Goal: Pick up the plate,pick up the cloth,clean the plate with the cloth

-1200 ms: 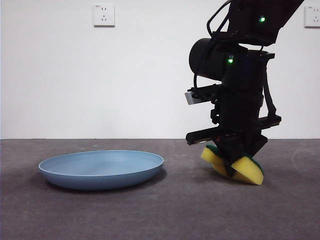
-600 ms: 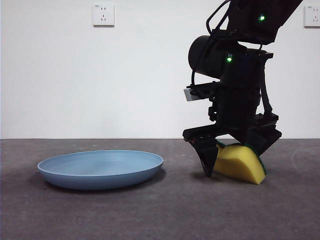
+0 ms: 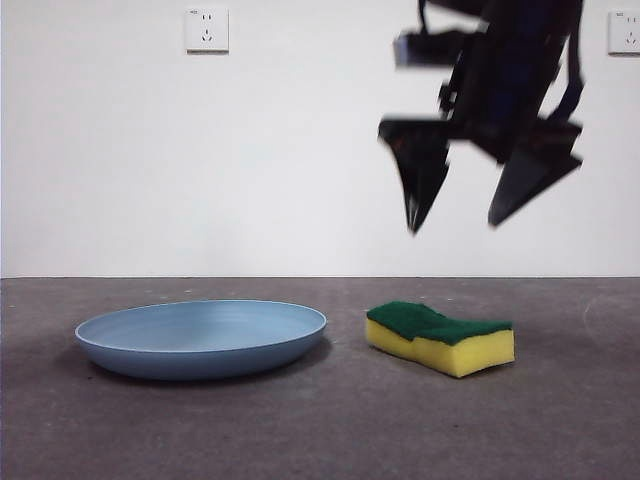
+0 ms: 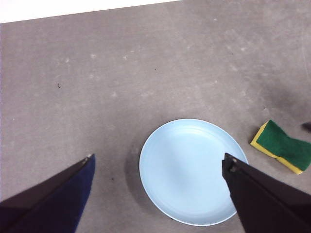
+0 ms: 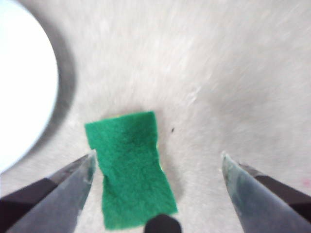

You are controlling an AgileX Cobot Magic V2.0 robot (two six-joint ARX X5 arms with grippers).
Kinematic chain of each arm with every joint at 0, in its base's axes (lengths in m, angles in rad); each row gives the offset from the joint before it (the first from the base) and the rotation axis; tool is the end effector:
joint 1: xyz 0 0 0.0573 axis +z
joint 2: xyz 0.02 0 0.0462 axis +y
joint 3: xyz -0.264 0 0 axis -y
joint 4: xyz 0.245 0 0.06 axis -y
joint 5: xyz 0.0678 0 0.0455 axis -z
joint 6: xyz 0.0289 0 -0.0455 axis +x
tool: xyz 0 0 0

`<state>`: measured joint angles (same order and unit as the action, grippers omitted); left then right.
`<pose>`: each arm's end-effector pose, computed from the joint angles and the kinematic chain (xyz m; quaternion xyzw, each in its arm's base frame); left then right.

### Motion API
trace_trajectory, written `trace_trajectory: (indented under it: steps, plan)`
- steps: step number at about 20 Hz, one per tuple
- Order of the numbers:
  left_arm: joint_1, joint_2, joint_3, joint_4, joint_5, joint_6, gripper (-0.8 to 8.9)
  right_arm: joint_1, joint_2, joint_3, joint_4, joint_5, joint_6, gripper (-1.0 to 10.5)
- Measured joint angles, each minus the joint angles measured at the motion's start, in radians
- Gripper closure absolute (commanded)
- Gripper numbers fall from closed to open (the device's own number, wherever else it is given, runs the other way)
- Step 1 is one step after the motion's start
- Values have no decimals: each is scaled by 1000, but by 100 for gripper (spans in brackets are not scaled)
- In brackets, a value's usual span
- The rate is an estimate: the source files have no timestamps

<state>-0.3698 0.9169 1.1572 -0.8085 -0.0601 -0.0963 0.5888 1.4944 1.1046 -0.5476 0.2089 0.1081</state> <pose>0.1541 -0.0579 0.3776 0.0141 0.2807 -0.1347 0.9502 0.2579 0.1650 0.2517 -0.1278 0.4248 0.1457 0.8843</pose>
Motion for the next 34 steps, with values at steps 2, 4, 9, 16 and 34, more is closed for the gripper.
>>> trace_trajectory:
  steps: [2,4,9,16,34]
  plan:
    - [0,13,0,0,-10,24,853,1,-77,0,-12,0,0,976]
    - [0,26,0,0,-12,60,822,1,-160,0,-13,0,0,955]
    - [0,4,-16,79,-12,89,822,1,-325,0,-13,-76,-5,955]
    - [7,-331,-418,400,-36,70,822,1,-591,-179,148,-79,-19,956]
    - [14,-518,-695,535,3,-10,815,0,-821,-440,151,-23,-37,946]
